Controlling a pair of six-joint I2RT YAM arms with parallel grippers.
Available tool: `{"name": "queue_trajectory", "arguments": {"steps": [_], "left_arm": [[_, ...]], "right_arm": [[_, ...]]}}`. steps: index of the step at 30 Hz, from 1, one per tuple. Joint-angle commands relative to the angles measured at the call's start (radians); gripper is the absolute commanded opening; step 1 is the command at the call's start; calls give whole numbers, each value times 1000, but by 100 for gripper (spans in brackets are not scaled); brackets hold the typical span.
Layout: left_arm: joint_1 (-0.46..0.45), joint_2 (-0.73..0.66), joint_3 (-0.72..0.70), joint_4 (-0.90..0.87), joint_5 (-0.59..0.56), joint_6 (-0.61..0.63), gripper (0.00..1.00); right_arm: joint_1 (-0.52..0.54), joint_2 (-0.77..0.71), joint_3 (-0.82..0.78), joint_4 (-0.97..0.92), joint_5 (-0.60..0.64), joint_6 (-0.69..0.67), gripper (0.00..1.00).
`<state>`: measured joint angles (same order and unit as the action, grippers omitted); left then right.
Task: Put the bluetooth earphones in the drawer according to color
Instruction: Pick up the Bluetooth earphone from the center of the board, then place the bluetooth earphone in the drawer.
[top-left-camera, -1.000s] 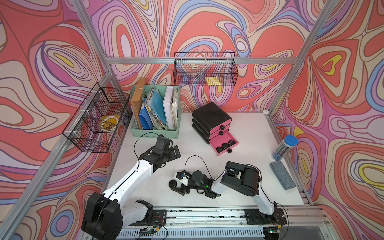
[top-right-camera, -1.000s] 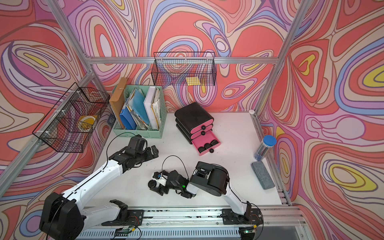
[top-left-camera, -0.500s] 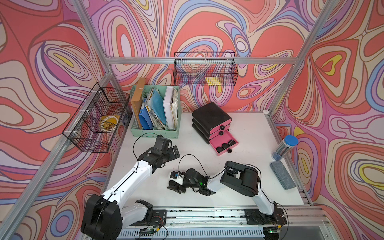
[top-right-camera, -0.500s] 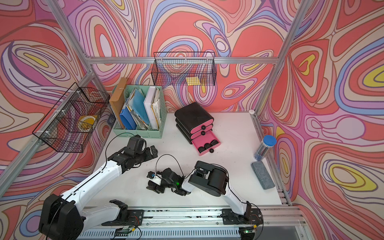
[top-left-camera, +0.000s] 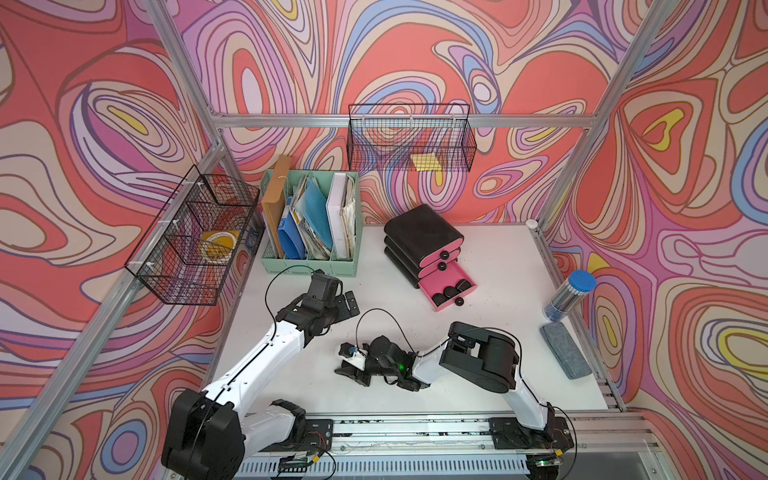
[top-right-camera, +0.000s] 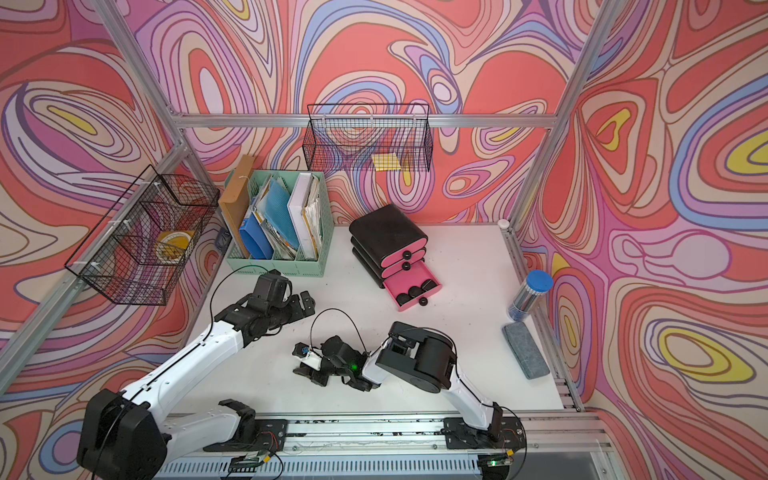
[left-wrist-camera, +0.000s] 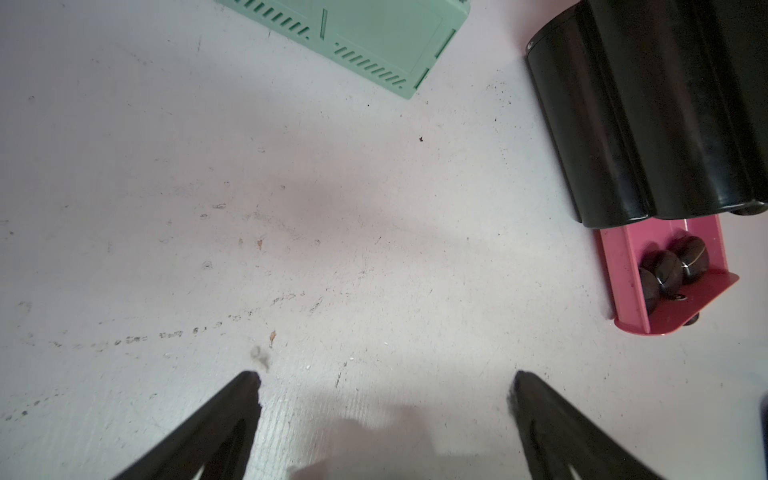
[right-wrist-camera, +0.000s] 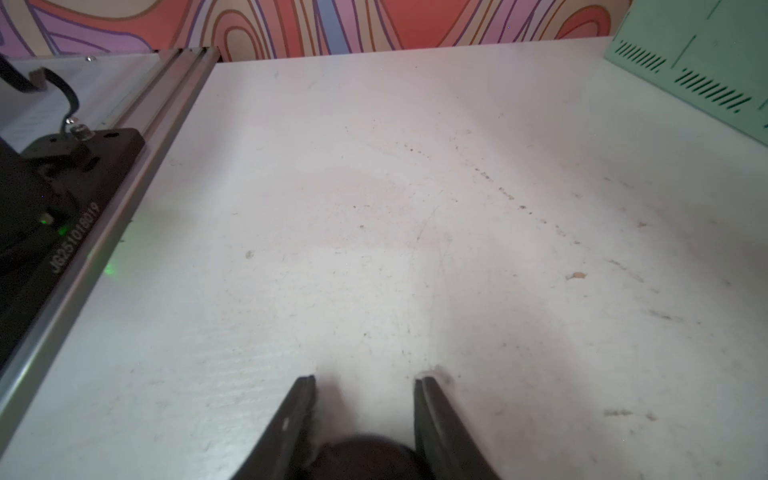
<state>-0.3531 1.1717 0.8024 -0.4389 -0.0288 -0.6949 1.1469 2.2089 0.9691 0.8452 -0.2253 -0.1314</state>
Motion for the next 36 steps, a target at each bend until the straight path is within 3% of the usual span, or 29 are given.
{"name": "queue_trajectory", "arguments": {"steps": [1, 5, 7, 24, 36], "left_arm": [[10, -20, -14, -29, -5, 17, 99], [12, -18, -14, -28, -6, 15, 99], [13, -19, -3, -31, -7, 15, 99], [14, 6, 10, -17, 7, 12, 99], [14, 58, 34, 28, 72, 2, 99]], "right_arm": [[4, 10, -56, 6, 46, 14, 31], [4, -12, -79, 37, 84, 28, 24], [0, -65, -144, 127, 155, 67, 12], [-216, -333, -401, 253, 200, 142, 11], [-453, -524, -432, 36, 292, 143, 11]]}}
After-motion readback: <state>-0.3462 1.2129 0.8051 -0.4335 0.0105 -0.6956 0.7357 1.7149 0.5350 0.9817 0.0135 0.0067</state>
